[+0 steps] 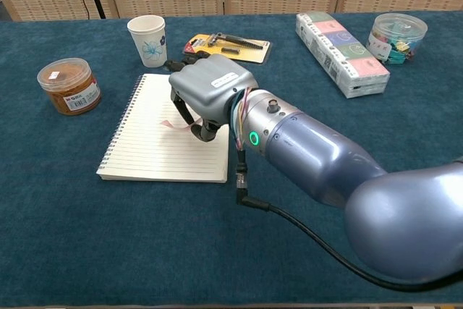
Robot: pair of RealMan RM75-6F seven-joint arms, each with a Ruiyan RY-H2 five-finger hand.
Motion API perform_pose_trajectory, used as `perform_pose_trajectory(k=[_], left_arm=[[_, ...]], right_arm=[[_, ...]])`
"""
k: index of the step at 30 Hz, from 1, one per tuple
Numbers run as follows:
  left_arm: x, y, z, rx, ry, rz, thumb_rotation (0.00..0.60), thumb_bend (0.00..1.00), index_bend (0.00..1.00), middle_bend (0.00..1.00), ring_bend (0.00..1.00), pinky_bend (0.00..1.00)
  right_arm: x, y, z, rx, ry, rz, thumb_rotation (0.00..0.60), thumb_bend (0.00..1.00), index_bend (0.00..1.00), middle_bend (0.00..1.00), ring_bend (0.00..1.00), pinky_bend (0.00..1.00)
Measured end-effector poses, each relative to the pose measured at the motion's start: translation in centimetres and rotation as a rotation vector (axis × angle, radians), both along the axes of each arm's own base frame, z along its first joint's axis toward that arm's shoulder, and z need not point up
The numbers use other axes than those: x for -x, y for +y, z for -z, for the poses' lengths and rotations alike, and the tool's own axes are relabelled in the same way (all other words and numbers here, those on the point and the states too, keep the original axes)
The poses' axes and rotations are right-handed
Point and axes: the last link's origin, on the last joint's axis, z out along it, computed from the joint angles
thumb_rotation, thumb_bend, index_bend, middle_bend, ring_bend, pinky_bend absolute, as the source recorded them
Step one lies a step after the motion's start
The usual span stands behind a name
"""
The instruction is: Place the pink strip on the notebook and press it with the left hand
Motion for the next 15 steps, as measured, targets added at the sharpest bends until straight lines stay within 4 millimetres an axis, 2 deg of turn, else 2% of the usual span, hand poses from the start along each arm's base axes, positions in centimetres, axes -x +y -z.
perform_pose_trajectory(k=[11, 12, 14, 15], left_arm=[[0.0, -0.1, -0.2, -0.002, -0.007, 0.006, 0.600, 0.00, 0.00, 0.00, 0.00, 0.00], [0.0, -0.1, -0.2, -0.002, -0.007, 0.006, 0.600, 0.00, 0.00, 0.00, 0.00, 0.00], [0.0, -0.1, -0.2, 0.000, -0.008, 0.005, 0.600, 0.00, 0.00, 0.00, 0.00, 0.00], [0.1, -0.1, -0.2, 0.002, -0.008, 0.005, 0.600, 0.00, 0.00, 0.00, 0.00, 0.00]], right_arm=[[-0.3, 0.6, 1.3, 0.020, 0.049, -0.066, 0.600, 0.55, 0.62, 0.00, 0.00, 0.00], [-0.3, 0.6, 1.3, 0.020, 0.049, -0.070, 0.600, 0.55, 0.60, 0.00, 0.00, 0.00], [-0.4, 0.7, 1.4, 0.023, 0.052, -0.081, 0.600, 0.55, 0.49, 0.00, 0.00, 0.00], [-0.4, 0.7, 1.4, 0.025, 0.054, -0.086, 0.600, 0.55, 0.39, 0.00, 0.00, 0.00]])
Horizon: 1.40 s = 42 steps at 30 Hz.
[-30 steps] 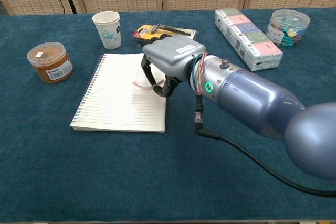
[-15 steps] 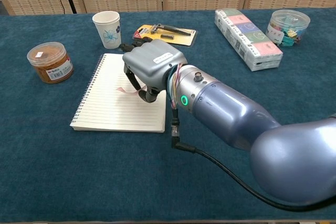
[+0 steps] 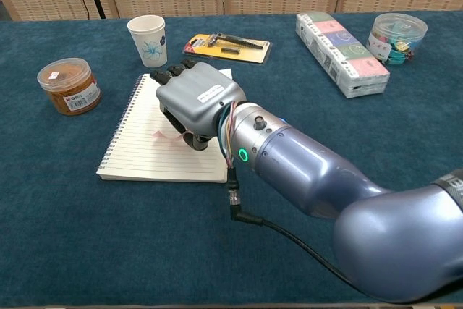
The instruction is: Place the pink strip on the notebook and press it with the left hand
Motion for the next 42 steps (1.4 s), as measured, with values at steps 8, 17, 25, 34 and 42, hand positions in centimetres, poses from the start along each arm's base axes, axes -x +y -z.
perform_pose_trajectory(k=[8, 17, 25, 34, 42], left_arm=[[0.0, 0.0, -0.1, 0.001, -0.001, 0.002, 0.600, 0.00, 0.00, 0.00, 0.00, 0.00], [0.0, -0.2, 0.0, 0.004, 0.002, 0.009, 0.600, 0.00, 0.00, 0.00, 0.00, 0.00], [-0.1, -0.3, 0.0, 0.006, 0.005, 0.011, 0.600, 0.00, 0.00, 0.00, 0.00, 0.00], [-0.2, -0.3, 0.4, 0.018, 0.014, 0.021, 0.600, 0.00, 0.00, 0.00, 0.00, 0.00], [-1.0, 0.4, 1.7, 0.094, 0.020, 0.099, 0.600, 0.00, 0.00, 0.00, 0.00, 0.00]], right_arm=[[0.1, 0.2, 0.1, -0.002, 0.023, -0.016, 0.600, 0.55, 0.12, 0.00, 0.00, 0.00], [0.4, 0.4, -1.0, 0.030, 0.032, -0.056, 0.600, 0.55, 0.06, 0.00, 0.00, 0.00], [0.9, -0.6, -2.5, 0.109, 0.078, -0.096, 0.600, 0.55, 0.00, 0.00, 0.00, 0.00], [1.6, -1.8, -6.2, 0.200, 0.073, -0.129, 0.600, 0.55, 0.01, 0.00, 0.00, 0.00], [5.4, -2.9, -13.3, 0.295, 0.026, -0.104, 0.600, 0.35, 0.01, 0.00, 0.00, 0.00]])
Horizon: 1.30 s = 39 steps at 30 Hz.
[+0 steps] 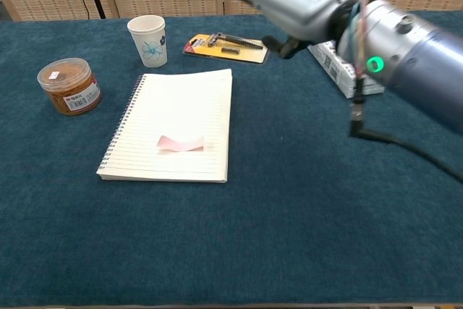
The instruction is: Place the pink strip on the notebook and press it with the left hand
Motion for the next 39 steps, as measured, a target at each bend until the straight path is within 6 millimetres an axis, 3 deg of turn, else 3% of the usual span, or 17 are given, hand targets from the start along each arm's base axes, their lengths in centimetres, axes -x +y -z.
perform_pose_trajectory(k=[3, 4, 12, 13, 15, 17, 20, 23, 25, 29, 39], left_arm=[[-0.3, 0.7, 0.6, 0.029, 0.015, 0.034, 0.600, 0.00, 0.00, 0.00, 0.00, 0.00], [-0.5, 0.9, 0.9, 0.039, 0.022, 0.043, 0.600, 0.00, 0.00, 0.00, 0.00, 0.00], [-2.3, 2.9, 2.0, 0.102, 0.062, 0.108, 0.600, 0.00, 0.00, 0.00, 0.00, 0.00], [-2.6, 3.3, 2.1, 0.106, 0.069, 0.121, 0.600, 0.00, 0.00, 0.02, 0.01, 0.00], [-3.2, 3.7, 2.2, 0.109, 0.080, 0.142, 0.600, 0.00, 0.00, 0.15, 0.11, 0.02], [-3.9, 4.3, 2.4, 0.115, 0.094, 0.172, 0.600, 0.00, 0.00, 0.36, 0.28, 0.14], [-4.8, 4.9, 2.8, 0.136, 0.108, 0.206, 0.600, 0.00, 0.00, 0.62, 0.50, 0.49], [-5.8, 5.7, 3.6, 0.159, 0.142, 0.241, 0.600, 0.00, 0.00, 0.77, 0.66, 0.70], [-6.6, 6.3, 4.3, 0.178, 0.169, 0.263, 0.600, 0.00, 0.01, 0.83, 0.73, 0.78], [-8.1, 7.2, 5.5, 0.194, 0.220, 0.300, 0.600, 0.00, 0.03, 0.89, 0.79, 0.85], [-11.4, 8.6, 8.9, 0.308, 0.264, 0.280, 0.600, 0.00, 0.11, 0.98, 0.86, 0.92]], right_arm=[[2.4, -0.2, -3.0, 0.034, -0.013, 0.019, 0.600, 0.06, 0.01, 0.00, 0.00, 0.00], [3.3, -0.2, -4.1, 0.043, -0.019, 0.027, 0.600, 0.01, 0.01, 0.00, 0.00, 0.00], [8.5, 0.9, -9.2, 0.040, -0.095, 0.096, 0.600, 0.00, 0.00, 0.00, 0.00, 0.00], [9.3, 1.2, -9.8, 0.033, -0.109, 0.109, 0.600, 0.00, 0.00, 0.00, 0.00, 0.00], [10.5, 1.9, -10.6, 0.020, -0.129, 0.130, 0.600, 0.00, 0.00, 0.00, 0.00, 0.00], [11.9, 2.7, -11.3, 0.001, -0.152, 0.161, 0.600, 0.00, 0.00, 0.00, 0.00, 0.00], [14.3, 4.2, -12.3, -0.019, -0.176, 0.219, 0.600, 0.00, 0.00, 0.00, 0.00, 0.00], [16.7, 5.7, -13.1, -0.038, -0.210, 0.289, 0.600, 0.00, 0.00, 0.00, 0.00, 0.00], [18.4, 6.8, -13.7, -0.047, -0.236, 0.335, 0.600, 0.00, 0.00, 0.00, 0.00, 0.00], [20.6, 9.0, -14.8, -0.055, -0.277, 0.402, 0.600, 0.00, 0.00, 0.00, 0.00, 0.00], [22.8, 12.5, -15.9, -0.060, -0.369, 0.458, 0.600, 0.00, 0.00, 0.00, 0.00, 0.00]])
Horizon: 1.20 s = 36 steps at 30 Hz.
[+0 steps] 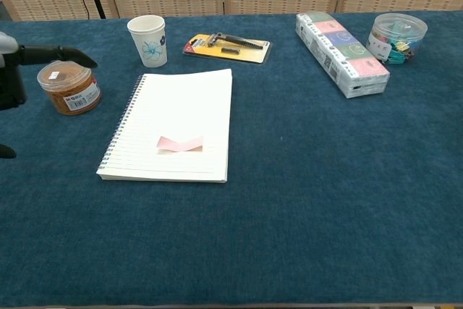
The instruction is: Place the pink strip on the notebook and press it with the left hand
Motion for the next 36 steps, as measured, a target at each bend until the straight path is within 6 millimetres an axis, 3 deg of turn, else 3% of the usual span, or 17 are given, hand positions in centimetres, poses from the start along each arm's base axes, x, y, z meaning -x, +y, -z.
perform_pose_trajectory(k=[10, 12, 15, 17, 20, 23, 24, 28, 36], left_arm=[[-2.7, 0.6, 2.1, 0.118, 0.015, -0.092, 0.594, 0.00, 0.13, 0.97, 0.86, 0.92], [-3.1, 0.9, 2.4, 0.124, 0.026, -0.111, 0.529, 0.00, 0.13, 0.96, 0.85, 0.92], [-3.9, 1.1, 3.0, 0.135, 0.038, -0.133, 0.359, 0.00, 0.14, 0.83, 0.75, 0.90], [-4.6, 1.1, 3.5, 0.142, 0.030, -0.143, 0.309, 0.00, 0.15, 0.70, 0.64, 0.80], [-5.0, 1.2, 3.8, 0.130, 0.022, -0.147, 0.286, 0.00, 0.19, 0.51, 0.45, 0.49], [-5.1, 1.3, 4.2, 0.126, 0.033, -0.154, 0.274, 0.00, 0.25, 0.29, 0.18, 0.09], [-5.1, 1.3, 4.3, 0.122, 0.036, -0.159, 0.273, 0.00, 0.26, 0.23, 0.12, 0.04], [-5.3, 1.5, 4.8, 0.118, 0.046, -0.172, 0.271, 0.00, 0.33, 0.01, 0.00, 0.00], [-5.7, 1.9, 5.6, 0.120, 0.048, -0.170, 0.271, 0.00, 0.36, 0.00, 0.00, 0.00]], right_arm=[[0.6, 0.9, -0.7, -0.005, -0.042, 0.054, 0.600, 0.00, 0.00, 0.00, 0.00, 0.00], [0.6, 0.9, -0.7, -0.004, -0.044, 0.056, 0.600, 0.00, 0.00, 0.00, 0.00, 0.00], [0.6, 0.9, -0.7, -0.003, -0.049, 0.060, 0.600, 0.00, 0.00, 0.00, 0.00, 0.00], [0.6, 0.9, -0.7, -0.003, -0.052, 0.059, 0.600, 0.00, 0.00, 0.00, 0.00, 0.00], [0.5, 0.9, -0.7, -0.002, -0.058, 0.056, 0.600, 0.00, 0.00, 0.00, 0.00, 0.00], [0.4, 0.9, -0.6, -0.003, -0.066, 0.052, 0.600, 0.00, 0.00, 0.00, 0.00, 0.00], [0.4, 0.9, -0.6, -0.004, -0.068, 0.052, 0.600, 0.00, 0.00, 0.00, 0.00, 0.00], [0.3, 0.9, -0.6, -0.002, -0.073, 0.049, 0.600, 0.00, 0.00, 0.00, 0.00, 0.00], [0.2, 1.0, -0.6, -0.003, -0.084, 0.044, 0.600, 0.00, 0.00, 0.00, 0.00, 0.00]])
